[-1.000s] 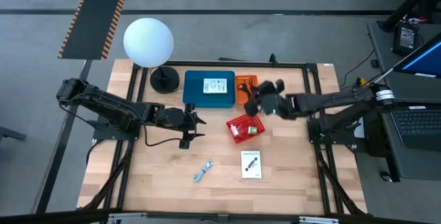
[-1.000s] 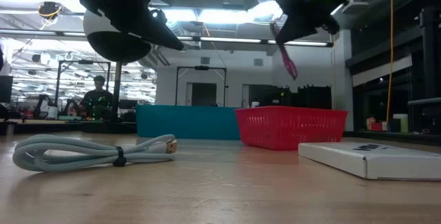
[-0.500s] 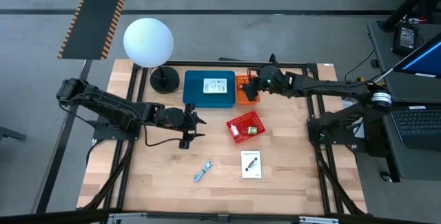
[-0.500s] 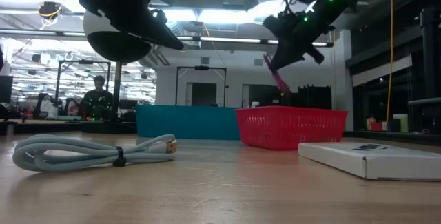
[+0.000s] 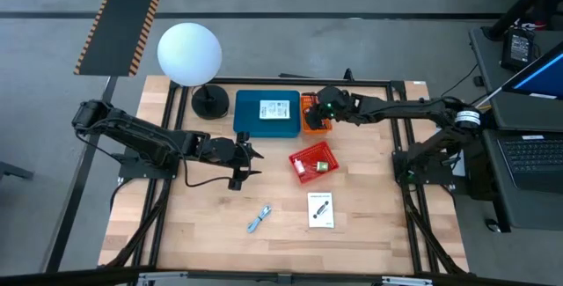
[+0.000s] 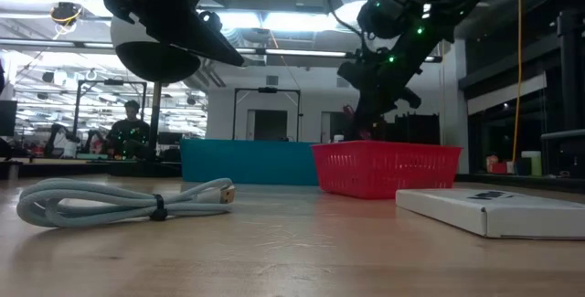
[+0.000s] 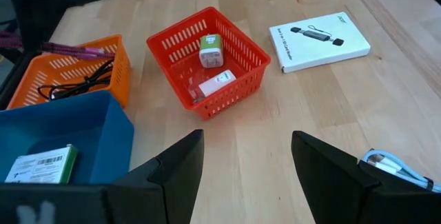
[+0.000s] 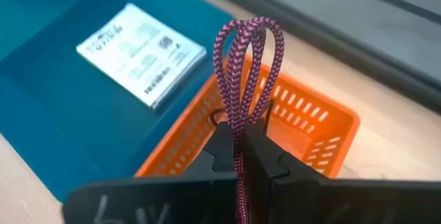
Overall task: Pick and place items into bin
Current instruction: Put the pink charger cable into the orange bin, then put the card reader box into the blue bin
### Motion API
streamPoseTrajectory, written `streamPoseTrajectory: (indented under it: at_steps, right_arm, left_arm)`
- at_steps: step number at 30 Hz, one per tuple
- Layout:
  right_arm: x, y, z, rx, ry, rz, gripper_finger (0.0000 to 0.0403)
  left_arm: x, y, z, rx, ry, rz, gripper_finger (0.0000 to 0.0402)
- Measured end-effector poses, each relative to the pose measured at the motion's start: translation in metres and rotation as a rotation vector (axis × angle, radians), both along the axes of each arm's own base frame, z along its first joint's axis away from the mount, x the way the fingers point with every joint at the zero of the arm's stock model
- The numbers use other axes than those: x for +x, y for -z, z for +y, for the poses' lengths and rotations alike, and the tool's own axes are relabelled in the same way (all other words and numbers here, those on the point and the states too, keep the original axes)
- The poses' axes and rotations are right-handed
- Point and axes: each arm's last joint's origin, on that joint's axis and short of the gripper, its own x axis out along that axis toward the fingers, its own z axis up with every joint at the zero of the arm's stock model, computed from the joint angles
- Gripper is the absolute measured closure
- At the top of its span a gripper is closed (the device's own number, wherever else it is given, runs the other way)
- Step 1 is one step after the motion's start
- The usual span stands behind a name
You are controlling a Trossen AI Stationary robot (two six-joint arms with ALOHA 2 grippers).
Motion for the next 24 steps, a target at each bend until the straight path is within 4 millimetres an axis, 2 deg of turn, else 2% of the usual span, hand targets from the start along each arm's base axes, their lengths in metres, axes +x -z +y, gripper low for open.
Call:
streamPoseTrajectory:
  at_steps: [11,24]
  right_arm:
    - [0.005,0.013,-0.002,0.01,-0.025,0.044,0.0386]
    - [0.001,0.015,-0.001,-0.009,-0.084,0.133,0.0304]
  left_arm:
    - [0.0,0.0,0.0,-0.001,0.002,0.001,0.0187]
    - [-0.001,0.001,0.0,-0.022,-0.012,0.011,0.0187]
